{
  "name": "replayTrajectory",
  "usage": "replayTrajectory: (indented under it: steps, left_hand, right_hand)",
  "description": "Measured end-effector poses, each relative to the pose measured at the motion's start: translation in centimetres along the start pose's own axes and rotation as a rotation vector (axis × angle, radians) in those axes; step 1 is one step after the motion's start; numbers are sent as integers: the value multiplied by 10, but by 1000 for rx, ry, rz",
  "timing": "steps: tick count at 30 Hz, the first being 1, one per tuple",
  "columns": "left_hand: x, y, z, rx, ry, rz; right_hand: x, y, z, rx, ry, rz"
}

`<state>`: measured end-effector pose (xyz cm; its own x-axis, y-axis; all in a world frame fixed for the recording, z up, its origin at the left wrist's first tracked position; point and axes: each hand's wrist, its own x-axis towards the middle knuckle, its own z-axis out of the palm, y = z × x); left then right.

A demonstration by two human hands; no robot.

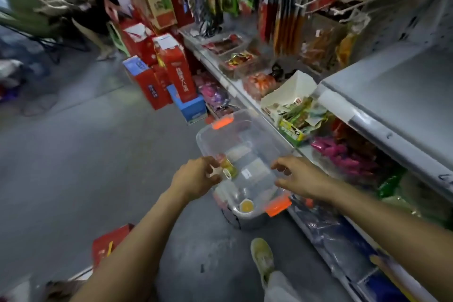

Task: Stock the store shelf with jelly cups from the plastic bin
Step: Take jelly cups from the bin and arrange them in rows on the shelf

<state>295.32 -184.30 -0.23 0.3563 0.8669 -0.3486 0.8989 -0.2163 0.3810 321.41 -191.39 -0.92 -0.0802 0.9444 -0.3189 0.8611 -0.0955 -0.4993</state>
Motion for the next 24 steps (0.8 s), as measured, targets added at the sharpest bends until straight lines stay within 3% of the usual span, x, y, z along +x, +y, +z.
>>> replayTrajectory:
  steps: [9,15,21,24]
  left_hand:
    - [184,-34,50,-195,-132,-134]
    - [288,-61,121,-431,-166,-429]
    - [341,-78,177,-374,-276,-531]
    - [351,-86,192,-267,-293,-482]
  right_hand:
    - [183,50,82,270,-238,140]
    - [268,73,158,662,-290,543]
    - [310,74,217,884,-296,799]
    - [321,70,239,930,-259,856]
